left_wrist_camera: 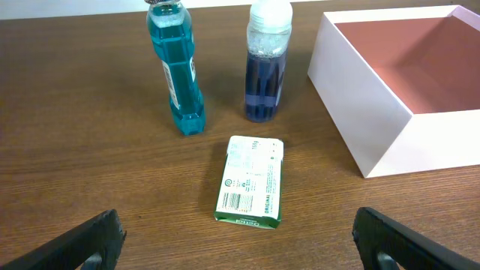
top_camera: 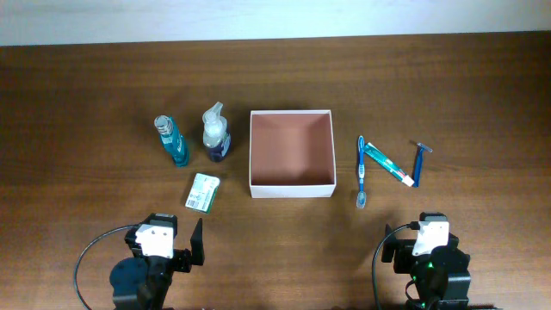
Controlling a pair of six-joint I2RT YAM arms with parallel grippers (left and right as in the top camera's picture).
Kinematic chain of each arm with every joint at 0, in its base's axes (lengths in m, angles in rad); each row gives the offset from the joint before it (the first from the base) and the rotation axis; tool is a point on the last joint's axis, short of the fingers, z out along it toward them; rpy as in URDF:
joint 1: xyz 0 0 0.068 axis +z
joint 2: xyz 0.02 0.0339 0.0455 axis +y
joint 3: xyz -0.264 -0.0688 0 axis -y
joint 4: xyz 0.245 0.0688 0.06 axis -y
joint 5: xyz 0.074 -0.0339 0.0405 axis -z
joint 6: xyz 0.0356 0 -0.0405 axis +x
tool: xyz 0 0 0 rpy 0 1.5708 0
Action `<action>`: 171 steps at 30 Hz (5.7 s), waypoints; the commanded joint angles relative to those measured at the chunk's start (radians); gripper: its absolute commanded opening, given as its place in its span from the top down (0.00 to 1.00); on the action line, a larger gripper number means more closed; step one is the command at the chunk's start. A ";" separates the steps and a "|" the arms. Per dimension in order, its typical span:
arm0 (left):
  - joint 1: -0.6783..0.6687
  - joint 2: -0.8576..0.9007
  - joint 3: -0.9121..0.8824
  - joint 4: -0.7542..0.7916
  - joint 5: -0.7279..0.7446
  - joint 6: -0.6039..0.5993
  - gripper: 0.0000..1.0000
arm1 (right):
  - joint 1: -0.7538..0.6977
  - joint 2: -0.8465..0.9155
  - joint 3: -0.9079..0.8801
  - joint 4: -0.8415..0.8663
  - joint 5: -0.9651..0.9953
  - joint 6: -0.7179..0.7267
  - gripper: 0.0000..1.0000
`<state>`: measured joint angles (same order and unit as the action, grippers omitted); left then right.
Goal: Pack container
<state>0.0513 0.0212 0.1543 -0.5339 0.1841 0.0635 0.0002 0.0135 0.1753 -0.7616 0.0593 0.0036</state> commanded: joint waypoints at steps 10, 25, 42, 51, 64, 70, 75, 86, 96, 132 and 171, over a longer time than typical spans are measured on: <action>-0.004 -0.010 -0.008 0.003 0.014 0.016 0.00 | -0.007 -0.010 -0.009 -0.001 -0.002 0.008 0.01; -0.004 -0.010 -0.008 0.008 0.011 0.016 0.00 | -0.007 -0.010 -0.009 -0.001 -0.002 0.008 0.01; -0.004 -0.010 0.053 0.082 0.011 -0.038 0.00 | -0.007 -0.010 -0.009 -0.001 -0.002 0.008 0.01; -0.003 0.256 0.433 -0.085 -0.006 -0.179 0.00 | -0.007 -0.010 -0.009 -0.001 -0.002 0.008 0.01; -0.003 1.264 1.370 -0.732 -0.016 -0.005 0.00 | -0.007 -0.010 -0.009 -0.001 -0.002 0.008 0.01; -0.003 1.554 1.539 -0.776 -0.031 -0.002 0.00 | -0.007 -0.010 -0.009 -0.001 -0.002 0.008 0.01; -0.003 1.693 1.539 -0.715 -0.035 -0.001 0.00 | -0.007 -0.010 -0.009 -0.001 -0.002 0.008 0.01; -0.003 1.875 1.539 -0.579 -0.122 -0.014 0.25 | -0.007 -0.010 -0.009 -0.001 -0.002 0.008 0.01; -0.003 1.999 1.539 -0.528 -0.147 -0.014 0.32 | -0.007 -0.010 -0.009 -0.001 -0.002 0.008 0.01; -0.433 1.696 2.061 -0.992 -0.045 -0.025 0.89 | -0.007 -0.010 -0.009 -0.001 -0.002 0.008 0.01; -0.701 2.170 1.963 -0.583 -0.158 -0.021 0.22 | -0.007 -0.010 -0.009 -0.001 -0.002 0.008 0.01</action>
<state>-0.6483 2.1883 2.0312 -1.0725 0.0395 0.0383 -0.0006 0.0109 0.1753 -0.7616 0.0593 0.0040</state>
